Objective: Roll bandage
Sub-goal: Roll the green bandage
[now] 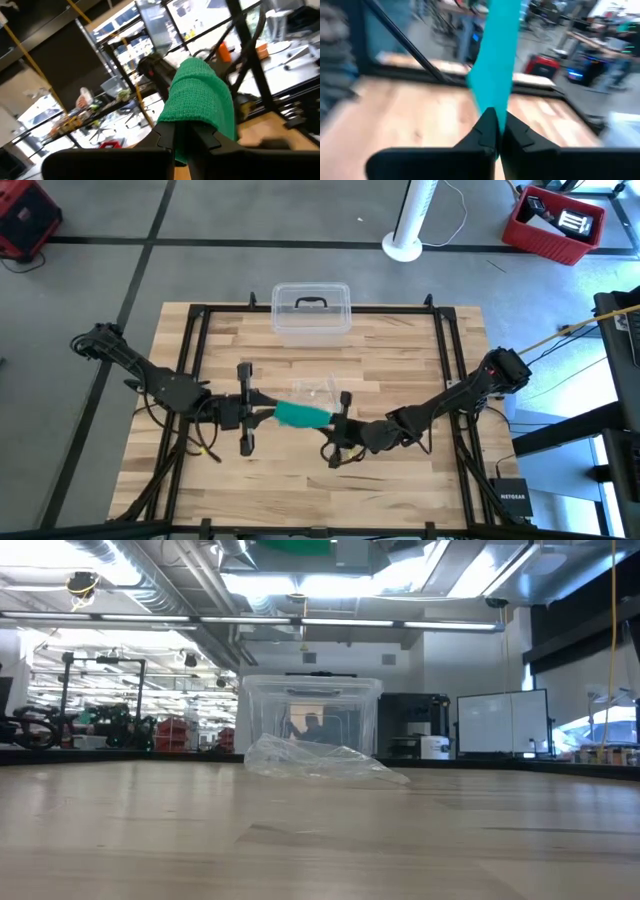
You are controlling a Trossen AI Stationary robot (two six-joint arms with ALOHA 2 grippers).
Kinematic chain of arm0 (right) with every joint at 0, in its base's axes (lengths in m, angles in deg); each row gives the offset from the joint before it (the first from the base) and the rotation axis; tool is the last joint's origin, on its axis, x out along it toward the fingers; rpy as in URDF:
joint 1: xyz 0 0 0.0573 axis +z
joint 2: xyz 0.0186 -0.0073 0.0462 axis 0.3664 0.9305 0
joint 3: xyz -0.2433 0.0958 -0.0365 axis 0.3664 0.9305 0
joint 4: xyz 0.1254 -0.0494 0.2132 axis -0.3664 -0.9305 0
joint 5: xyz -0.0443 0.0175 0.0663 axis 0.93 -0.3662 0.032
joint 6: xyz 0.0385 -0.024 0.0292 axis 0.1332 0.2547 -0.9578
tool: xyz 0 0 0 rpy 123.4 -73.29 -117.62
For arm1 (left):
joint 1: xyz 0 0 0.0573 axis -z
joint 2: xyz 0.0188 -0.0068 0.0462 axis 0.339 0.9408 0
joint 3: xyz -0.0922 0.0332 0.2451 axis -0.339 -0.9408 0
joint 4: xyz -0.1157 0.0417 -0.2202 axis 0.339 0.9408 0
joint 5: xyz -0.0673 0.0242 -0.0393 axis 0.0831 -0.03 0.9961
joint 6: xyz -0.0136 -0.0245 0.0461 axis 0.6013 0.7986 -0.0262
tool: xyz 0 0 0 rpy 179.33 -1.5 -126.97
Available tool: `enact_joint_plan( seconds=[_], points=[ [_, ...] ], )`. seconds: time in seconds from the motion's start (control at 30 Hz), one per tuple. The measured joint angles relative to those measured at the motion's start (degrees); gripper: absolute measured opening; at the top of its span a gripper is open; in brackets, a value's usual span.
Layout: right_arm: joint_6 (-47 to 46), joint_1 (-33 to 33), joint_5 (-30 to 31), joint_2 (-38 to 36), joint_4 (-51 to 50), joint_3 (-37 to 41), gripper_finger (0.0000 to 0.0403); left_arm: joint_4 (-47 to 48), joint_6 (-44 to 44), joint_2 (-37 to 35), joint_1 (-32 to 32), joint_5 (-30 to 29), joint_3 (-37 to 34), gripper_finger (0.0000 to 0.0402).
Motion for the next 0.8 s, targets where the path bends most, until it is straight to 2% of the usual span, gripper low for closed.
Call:
enact_joint_plan(
  seconds=[0.17,0.37,0.6,0.8],
  points=[
    [4.0,0.0,8.0,-0.3,-2.5,0.0,0.0006,0.0,-0.2,0.0,3.9,0.1,0.0,0.0013],
    [15.3,0.0,17.9,-1.1,-2.0,0.0,0.0004,1.2,2.0,0.0,7.6,3.1,0.0,0.0013],
    [31.3,0.0,23.9,-4.1,1.5,0.0,0.0003,4.3,6.9,1.4,8.1,5.1,0.0,0.0013],
    [45.1,0.1,24.2,-6.3,9.9,0.0,0.0002,7.2,10.7,3.3,7.7,6.6,0.0,0.0013]
  ],
)
